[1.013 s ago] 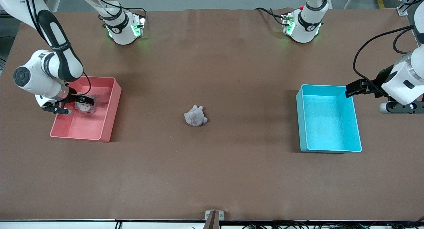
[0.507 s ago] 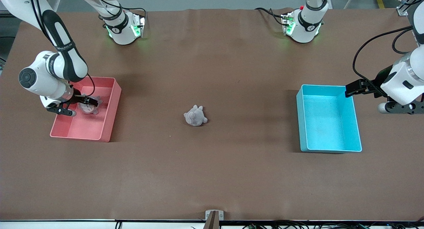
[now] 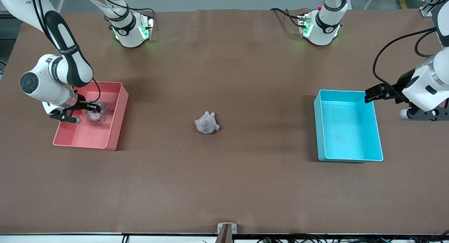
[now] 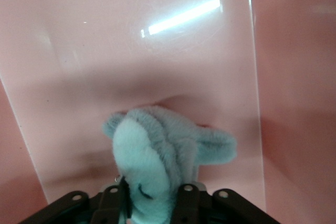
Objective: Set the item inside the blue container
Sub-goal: 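Carry the second plush with the right gripper beside the first plush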
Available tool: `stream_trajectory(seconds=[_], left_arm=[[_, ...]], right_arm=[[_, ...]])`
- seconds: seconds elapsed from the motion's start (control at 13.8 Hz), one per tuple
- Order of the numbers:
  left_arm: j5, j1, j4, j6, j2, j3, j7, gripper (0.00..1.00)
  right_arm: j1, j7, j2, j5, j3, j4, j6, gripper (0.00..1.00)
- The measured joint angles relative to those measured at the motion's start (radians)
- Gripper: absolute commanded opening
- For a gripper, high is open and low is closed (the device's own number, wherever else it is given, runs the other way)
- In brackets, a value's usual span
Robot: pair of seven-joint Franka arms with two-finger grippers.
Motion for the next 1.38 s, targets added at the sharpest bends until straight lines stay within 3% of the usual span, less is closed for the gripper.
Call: stream_trajectory(seconds=[0.29,0.43,0.72,0.87,1.09,1.38], left_arm=[[0.0,0.0,0.0,0.0,0.0,0.0,0.0,1.0],[0.0,-0.001,0.0,0.0,0.0,0.0,0.0,1.0],[0.0,-0.013,0.0,0.0,0.0,-0.006,-0.003,1.0],[0.0,-0.019,0.0,0.0,0.0,-0.008,-0.004,1.0],[0.0,-0.026,0.0,0.0,0.0,-0.008,-0.004,1.0],[0.0,-0.026,0.0,0.0,0.0,-0.009,-0.004,1.0]], right_arm=[[0.004,0.032,-0.004,0.002,0.001,0.032,-0.071,0.03],[0.019,0.065,-0.021,0.002,0.002,0.093,-0.188,0.02],[0.103,0.222,-0.075,0.005,0.005,0.367,-0.587,0.02],[0.187,0.365,-0.083,0.015,0.009,0.482,-0.695,0.02],[0.338,0.597,-0.076,0.094,0.015,0.524,-0.681,0.02],[0.532,0.93,-0.002,0.119,0.017,0.567,-0.532,0.02]])
